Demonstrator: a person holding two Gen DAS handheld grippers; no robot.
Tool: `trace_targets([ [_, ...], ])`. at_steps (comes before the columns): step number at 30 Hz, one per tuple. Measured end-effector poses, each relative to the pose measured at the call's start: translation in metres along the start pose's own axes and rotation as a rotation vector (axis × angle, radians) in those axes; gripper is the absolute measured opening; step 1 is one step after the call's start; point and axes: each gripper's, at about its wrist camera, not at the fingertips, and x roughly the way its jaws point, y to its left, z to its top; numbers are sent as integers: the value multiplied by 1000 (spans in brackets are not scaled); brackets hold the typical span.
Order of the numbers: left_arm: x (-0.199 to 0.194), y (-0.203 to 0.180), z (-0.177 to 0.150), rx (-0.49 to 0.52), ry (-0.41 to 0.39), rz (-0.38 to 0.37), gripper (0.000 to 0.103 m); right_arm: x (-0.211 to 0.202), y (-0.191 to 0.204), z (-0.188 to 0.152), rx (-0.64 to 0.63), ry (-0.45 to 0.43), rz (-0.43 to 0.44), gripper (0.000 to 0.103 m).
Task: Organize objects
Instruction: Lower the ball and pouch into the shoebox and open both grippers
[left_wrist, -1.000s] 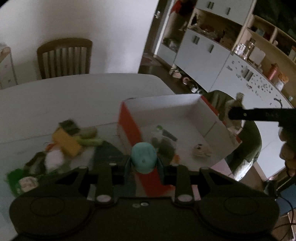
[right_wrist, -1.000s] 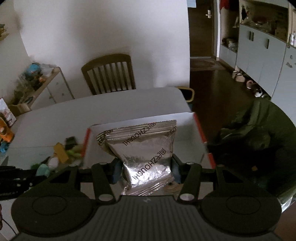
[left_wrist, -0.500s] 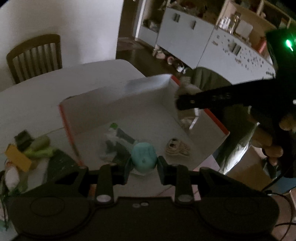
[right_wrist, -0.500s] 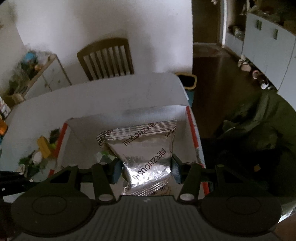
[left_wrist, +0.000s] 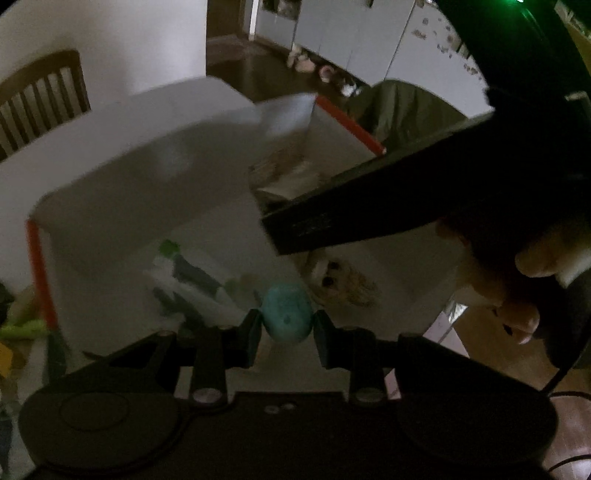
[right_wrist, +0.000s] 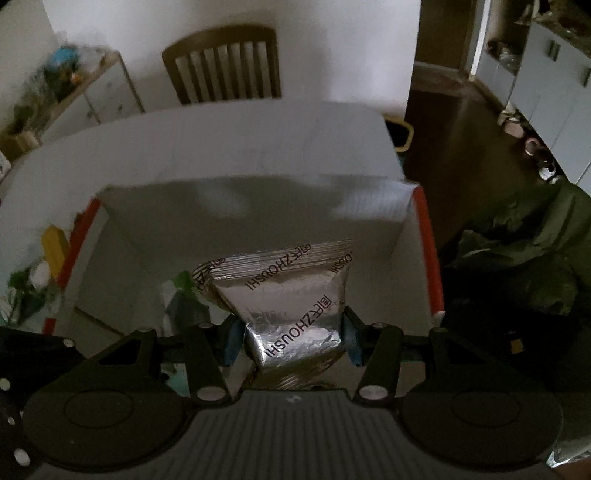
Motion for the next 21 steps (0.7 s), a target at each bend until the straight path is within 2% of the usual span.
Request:
trace_targets([
  [4, 14, 1, 2, -13, 50, -5, 29, 17, 3, 3, -29, 53, -13, 53],
  [15, 38, 5, 8, -29, 175, -20, 29, 44, 2, 1, -22, 130, -41, 54],
  [21, 45, 14, 5, -71, 217, -43, 28, 49, -4, -4, 20, 134, -32, 54],
])
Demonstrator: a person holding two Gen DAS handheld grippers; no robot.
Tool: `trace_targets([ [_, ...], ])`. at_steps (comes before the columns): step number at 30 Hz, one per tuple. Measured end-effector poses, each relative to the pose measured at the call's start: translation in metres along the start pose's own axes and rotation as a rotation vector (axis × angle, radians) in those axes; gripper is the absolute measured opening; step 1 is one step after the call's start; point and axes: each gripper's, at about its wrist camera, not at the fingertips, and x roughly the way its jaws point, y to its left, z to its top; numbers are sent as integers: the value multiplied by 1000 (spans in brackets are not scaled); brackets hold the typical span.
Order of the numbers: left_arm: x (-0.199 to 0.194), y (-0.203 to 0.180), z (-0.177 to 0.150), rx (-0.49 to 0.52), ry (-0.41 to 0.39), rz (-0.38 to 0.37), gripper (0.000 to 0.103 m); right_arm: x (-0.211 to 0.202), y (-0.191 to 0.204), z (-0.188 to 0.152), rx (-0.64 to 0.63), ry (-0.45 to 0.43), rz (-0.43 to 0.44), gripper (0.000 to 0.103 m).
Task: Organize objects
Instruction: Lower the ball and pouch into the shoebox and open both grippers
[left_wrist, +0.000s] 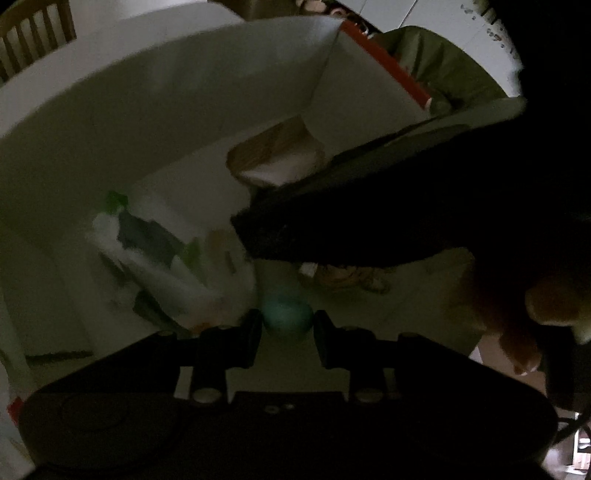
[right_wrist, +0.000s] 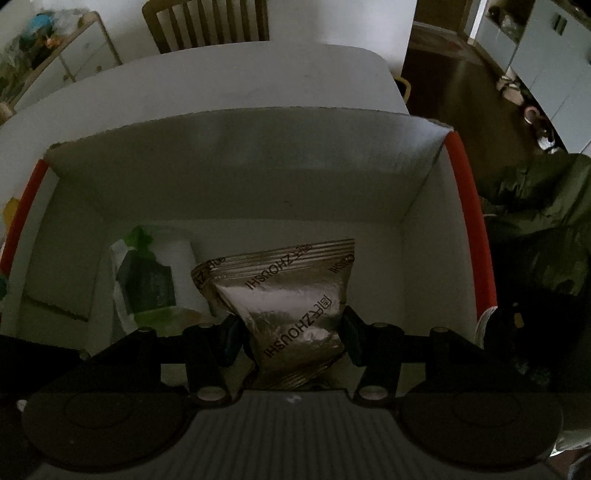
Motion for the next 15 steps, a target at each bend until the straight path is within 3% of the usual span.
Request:
trace_targets([
  [15, -8, 4, -16, 11, -8, -6, 37, -25, -7, 0, 34, -58, 54, 62],
])
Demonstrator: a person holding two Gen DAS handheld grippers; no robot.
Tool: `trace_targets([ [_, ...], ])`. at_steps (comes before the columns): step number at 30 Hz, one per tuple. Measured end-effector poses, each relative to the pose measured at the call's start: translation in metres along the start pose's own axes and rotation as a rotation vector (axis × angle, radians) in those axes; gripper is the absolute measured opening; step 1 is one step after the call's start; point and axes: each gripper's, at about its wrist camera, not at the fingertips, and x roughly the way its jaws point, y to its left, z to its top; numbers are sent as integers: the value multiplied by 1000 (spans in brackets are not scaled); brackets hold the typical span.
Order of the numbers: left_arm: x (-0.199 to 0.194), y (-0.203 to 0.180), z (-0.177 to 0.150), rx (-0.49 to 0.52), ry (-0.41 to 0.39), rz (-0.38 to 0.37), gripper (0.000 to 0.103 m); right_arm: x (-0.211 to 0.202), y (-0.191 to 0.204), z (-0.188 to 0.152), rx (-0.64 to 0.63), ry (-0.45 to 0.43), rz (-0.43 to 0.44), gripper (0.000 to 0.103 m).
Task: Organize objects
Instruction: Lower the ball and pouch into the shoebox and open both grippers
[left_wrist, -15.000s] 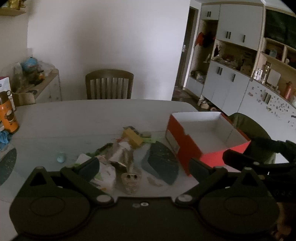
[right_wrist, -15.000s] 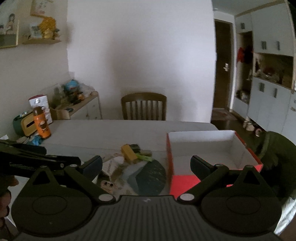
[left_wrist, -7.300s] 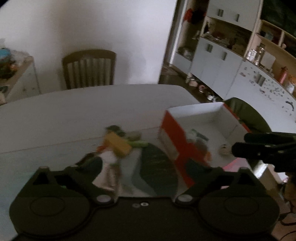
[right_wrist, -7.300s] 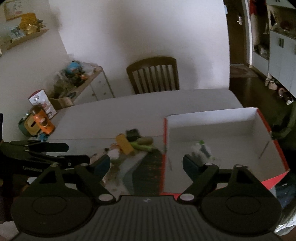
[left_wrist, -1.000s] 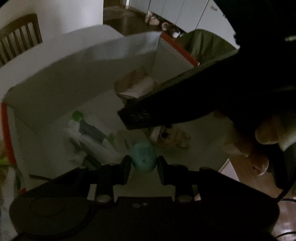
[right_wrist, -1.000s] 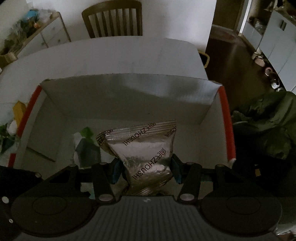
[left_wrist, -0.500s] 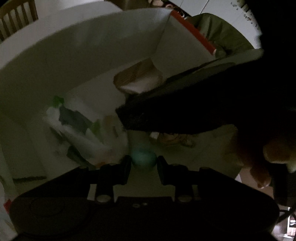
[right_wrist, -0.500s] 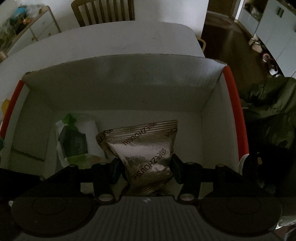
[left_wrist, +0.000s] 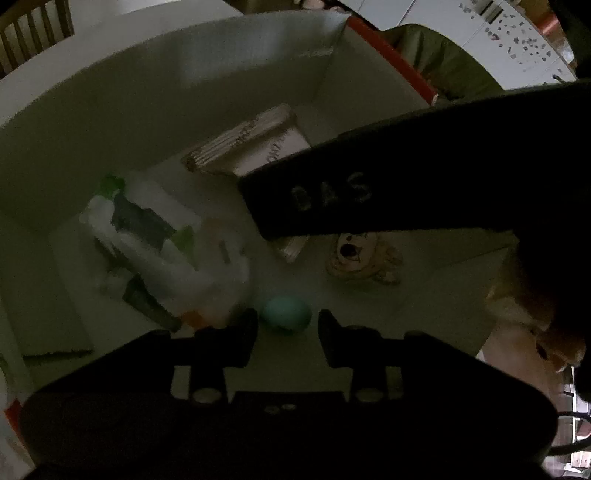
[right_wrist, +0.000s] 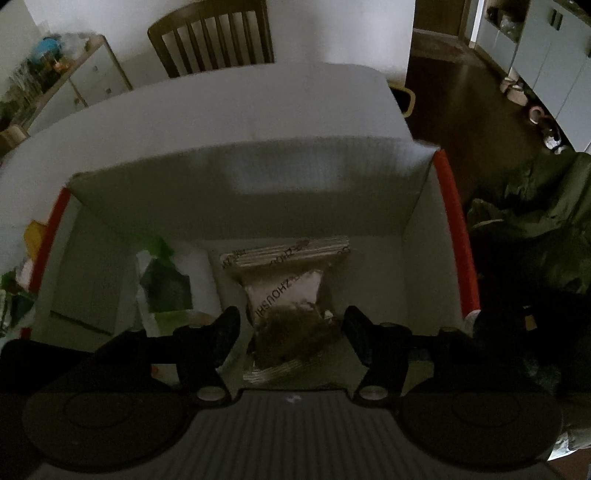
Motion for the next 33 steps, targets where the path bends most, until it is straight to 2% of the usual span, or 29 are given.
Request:
trace_targets([
  [4, -9, 0, -7, -10, -25, -1, 47, -13, 1, 1, 10, -22, 15, 62],
  [5, -12, 0, -9, -12, -33, 1, 55, -16, 1, 0, 14, -27, 19, 62],
  [6, -17, -1, -11, -9, -49, 3, 59, -19, 1, -1, 17, -31, 22, 62],
  [10, -32, -6, -21, 3, -85, 8, 59, -35, 1, -6, 30, -58, 32, 62],
  [12, -35, -10, -12, -1, -97, 3, 60, -45, 0, -5, 38, -73, 41, 62],
  [14, -43, -13, -17, -6, -110, 0, 60, -54, -1, -7, 42, -90, 47, 69],
  [15, -43, -11, -5, -7, -117, -2, 60, -58, -1, -7, 45, -100, 48, 71],
  [17, -49, -17, 0, -5, -135, 0, 61, -67, 0, -10, 49, -122, 57, 71],
  [26, -90, -19, -18, -4, -244, -14, 64, -109, 3, -23, 65, -201, 91, 72],
  [33, -116, -10, -39, -12, -323, 6, 73, -139, 16, -36, 54, -270, 103, 74],
])
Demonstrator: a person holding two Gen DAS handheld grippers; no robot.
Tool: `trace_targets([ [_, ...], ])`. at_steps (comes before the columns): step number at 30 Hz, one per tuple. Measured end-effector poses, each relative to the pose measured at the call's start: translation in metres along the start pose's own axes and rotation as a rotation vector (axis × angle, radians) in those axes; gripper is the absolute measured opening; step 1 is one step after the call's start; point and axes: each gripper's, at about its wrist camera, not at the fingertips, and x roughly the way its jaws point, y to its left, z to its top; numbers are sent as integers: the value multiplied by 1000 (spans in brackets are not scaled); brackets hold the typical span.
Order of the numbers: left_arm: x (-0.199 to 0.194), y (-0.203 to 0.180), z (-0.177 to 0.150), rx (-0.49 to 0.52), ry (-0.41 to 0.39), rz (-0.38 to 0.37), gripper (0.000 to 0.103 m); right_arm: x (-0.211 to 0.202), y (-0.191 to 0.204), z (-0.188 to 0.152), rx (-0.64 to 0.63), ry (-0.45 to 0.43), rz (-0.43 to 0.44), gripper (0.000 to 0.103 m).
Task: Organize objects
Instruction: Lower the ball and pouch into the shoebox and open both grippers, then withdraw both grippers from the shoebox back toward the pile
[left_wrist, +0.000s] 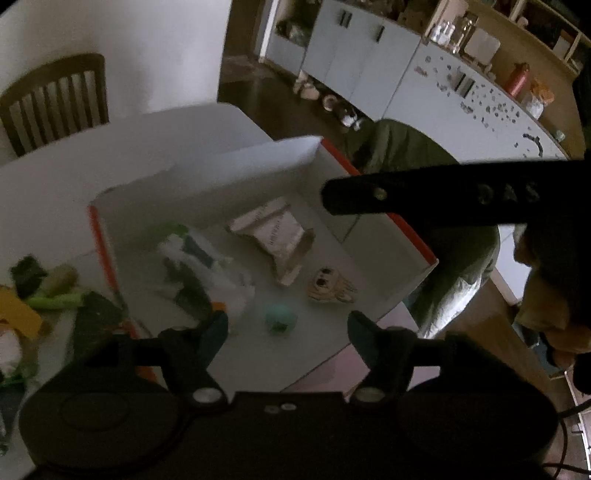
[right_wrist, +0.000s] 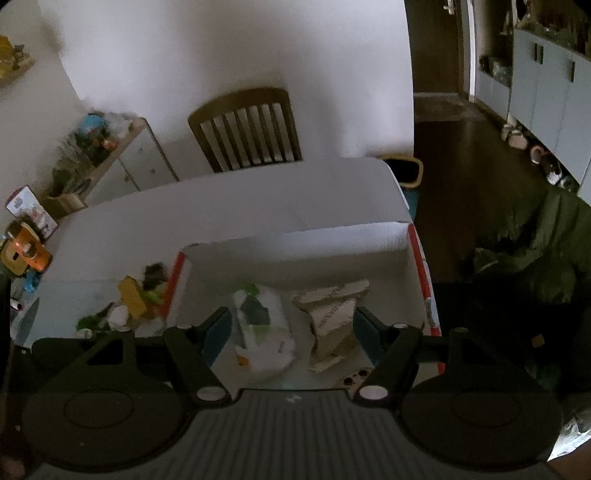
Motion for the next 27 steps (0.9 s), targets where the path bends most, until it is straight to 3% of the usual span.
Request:
trace_targets([
  [7, -26, 25, -10, -11, -64, 49, 78, -21, 25, -7, -1, -59, 5, 79],
  [18, -88, 76, -31, -23, -172, 157, 100, -24, 90, -35, -74, -81, -14, 82],
  [27, -118, 125, -52, -76, -197, 183, 102, -17, 140, -53, -61, -67, -9, 82],
])
